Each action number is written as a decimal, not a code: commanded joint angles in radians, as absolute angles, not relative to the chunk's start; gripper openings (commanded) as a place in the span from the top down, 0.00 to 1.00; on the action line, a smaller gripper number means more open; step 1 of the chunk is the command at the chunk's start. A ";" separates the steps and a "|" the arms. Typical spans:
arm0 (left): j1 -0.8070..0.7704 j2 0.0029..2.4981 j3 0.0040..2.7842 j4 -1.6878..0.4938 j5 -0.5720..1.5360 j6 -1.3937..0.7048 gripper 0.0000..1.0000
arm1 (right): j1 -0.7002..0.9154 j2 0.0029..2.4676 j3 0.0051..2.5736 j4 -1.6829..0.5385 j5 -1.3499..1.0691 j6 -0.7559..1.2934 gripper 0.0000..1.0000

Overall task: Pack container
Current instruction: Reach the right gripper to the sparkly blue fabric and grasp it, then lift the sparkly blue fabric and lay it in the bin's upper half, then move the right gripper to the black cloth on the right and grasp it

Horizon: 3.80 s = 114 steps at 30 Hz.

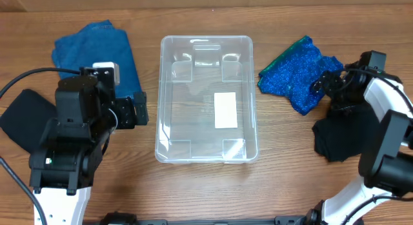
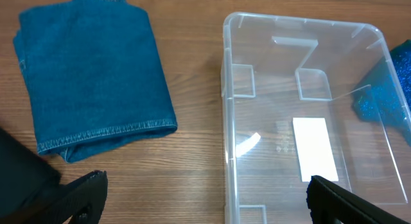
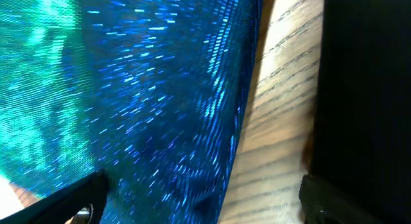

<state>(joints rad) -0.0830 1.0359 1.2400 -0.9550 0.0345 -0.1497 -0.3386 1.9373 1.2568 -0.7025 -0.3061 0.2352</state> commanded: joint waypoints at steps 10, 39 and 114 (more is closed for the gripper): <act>-0.079 1.059 1.269 -0.954 0.054 -0.138 0.00 | -0.263 2.020 1.276 -0.602 -0.380 0.237 0.61; -0.079 1.060 1.269 -0.954 0.053 -0.138 0.00 | 0.410 1.719 1.786 -1.002 -0.311 -0.192 0.96; -0.079 1.106 1.265 -0.935 0.053 -0.138 0.00 | -0.233 1.118 1.248 -0.922 -0.527 0.061 0.96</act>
<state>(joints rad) -0.0830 1.1076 1.2434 -0.9367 0.0418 -0.1497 -0.4332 1.1179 1.1141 -0.9001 -0.5636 0.2066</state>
